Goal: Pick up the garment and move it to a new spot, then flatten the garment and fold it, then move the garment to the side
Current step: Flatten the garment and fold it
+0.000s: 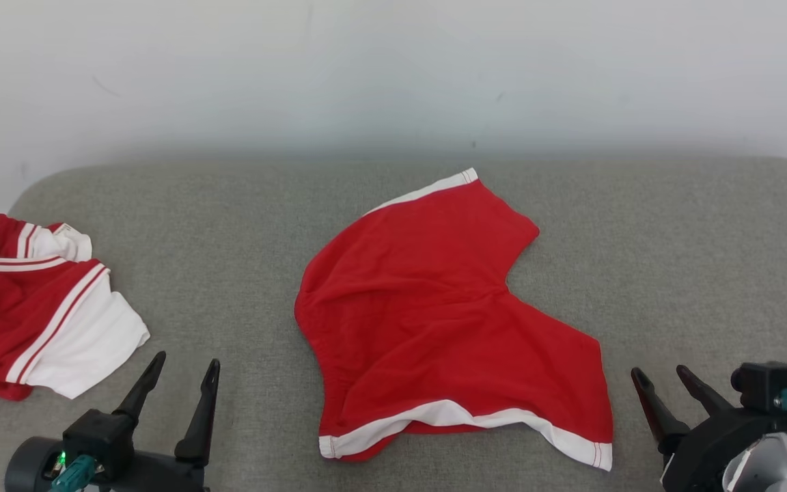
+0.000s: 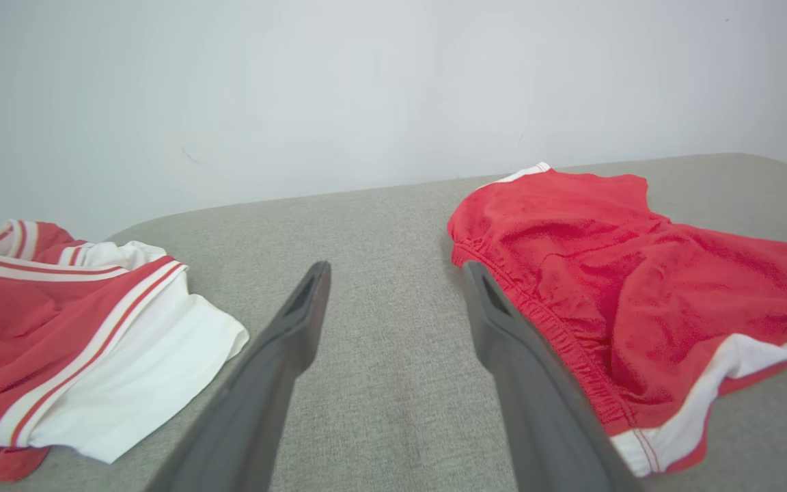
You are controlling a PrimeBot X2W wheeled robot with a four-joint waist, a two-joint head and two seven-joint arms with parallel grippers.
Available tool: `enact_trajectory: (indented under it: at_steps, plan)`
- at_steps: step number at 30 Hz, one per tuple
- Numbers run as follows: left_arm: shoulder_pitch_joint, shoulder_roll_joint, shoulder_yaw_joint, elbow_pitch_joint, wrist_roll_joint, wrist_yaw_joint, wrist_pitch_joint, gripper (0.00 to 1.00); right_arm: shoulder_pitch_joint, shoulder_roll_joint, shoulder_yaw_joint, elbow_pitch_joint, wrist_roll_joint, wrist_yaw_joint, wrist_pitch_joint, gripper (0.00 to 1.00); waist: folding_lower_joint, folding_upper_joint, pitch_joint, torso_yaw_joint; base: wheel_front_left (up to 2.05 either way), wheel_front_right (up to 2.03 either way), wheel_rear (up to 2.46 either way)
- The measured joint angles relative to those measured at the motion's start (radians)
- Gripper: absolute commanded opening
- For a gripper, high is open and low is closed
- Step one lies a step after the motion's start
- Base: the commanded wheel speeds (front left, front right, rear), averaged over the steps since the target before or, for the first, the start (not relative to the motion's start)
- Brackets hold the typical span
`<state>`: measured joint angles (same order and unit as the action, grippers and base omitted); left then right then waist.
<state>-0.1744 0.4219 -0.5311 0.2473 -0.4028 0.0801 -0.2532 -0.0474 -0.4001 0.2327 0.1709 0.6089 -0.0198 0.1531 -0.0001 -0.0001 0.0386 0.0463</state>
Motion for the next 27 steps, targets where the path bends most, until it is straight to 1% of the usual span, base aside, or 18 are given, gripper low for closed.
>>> enact_trajectory:
  at_steps: [1,4,6,7,9,13,16,19,27]
  plan:
    - [0.008,-0.01,0.016,-0.024,-0.004,0.014,0.0,1.0,0.009,0.026,-0.021,-0.005,0.013,-0.017,-0.031,1.0,0.0,0.0,-0.008,0.002,0.0,0.0,0.0]
    - [0.034,-0.034,0.068,-0.082,-0.014,0.022,0.0,1.0,0.039,0.087,-0.056,-0.03,0.033,-0.048,-0.114,1.0,-0.0001,0.0,-0.031,0.008,0.0,0.0,0.0]
    - [0.057,-0.042,0.113,-0.108,-0.025,0.036,0.0,1.0,0.052,0.12,-0.07,-0.046,0.045,-0.058,-0.166,1.0,0.0,0.0,-0.047,0.012,0.0,0.0,0.0]
    - [0.089,-0.064,0.146,-0.121,-0.054,0.043,-0.003,1.0,0.061,0.149,-0.084,-0.06,0.048,-0.064,-0.22,1.0,0.0,-0.0001,-0.061,0.014,0.0,0.0,0.0]
    - [0.13,-0.084,0.161,-0.13,-0.069,0.043,-0.003,1.0,0.065,0.172,-0.094,-0.072,0.045,-0.07,-0.27,1.0,0.0,0.0,-0.075,0.014,0.0,0.0,0.0]
    - [0.192,-0.099,0.193,-0.145,-0.104,0.043,-0.003,1.0,0.071,0.197,-0.092,-0.076,0.024,-0.077,-0.333,1.0,0.0,-0.0001,-0.098,0.01,0.0,0.0,0.0]
    - [0.216,-0.11,0.208,-0.149,-0.127,0.043,-0.002,1.0,0.08,0.21,-0.061,-0.064,-0.001,-0.077,-0.357,1.0,0.0,0.0,-0.108,0.002,0.0,0.0,0.0]
    - [0.237,-0.12,0.226,-0.144,-0.143,0.043,0.012,1.0,0.081,0.219,-0.033,-0.039,-0.032,-0.078,-0.362,1.0,0.0,0.0001,-0.116,-0.005,0.0,0.0,0.0]
    - [0.278,-0.143,0.245,-0.127,-0.164,0.044,0.05,1.0,0.082,0.227,-0.03,-0.001,-0.041,-0.078,-0.374,1.0,0.0,0.0001,-0.118,-0.014,0.0,0.0,0.0]
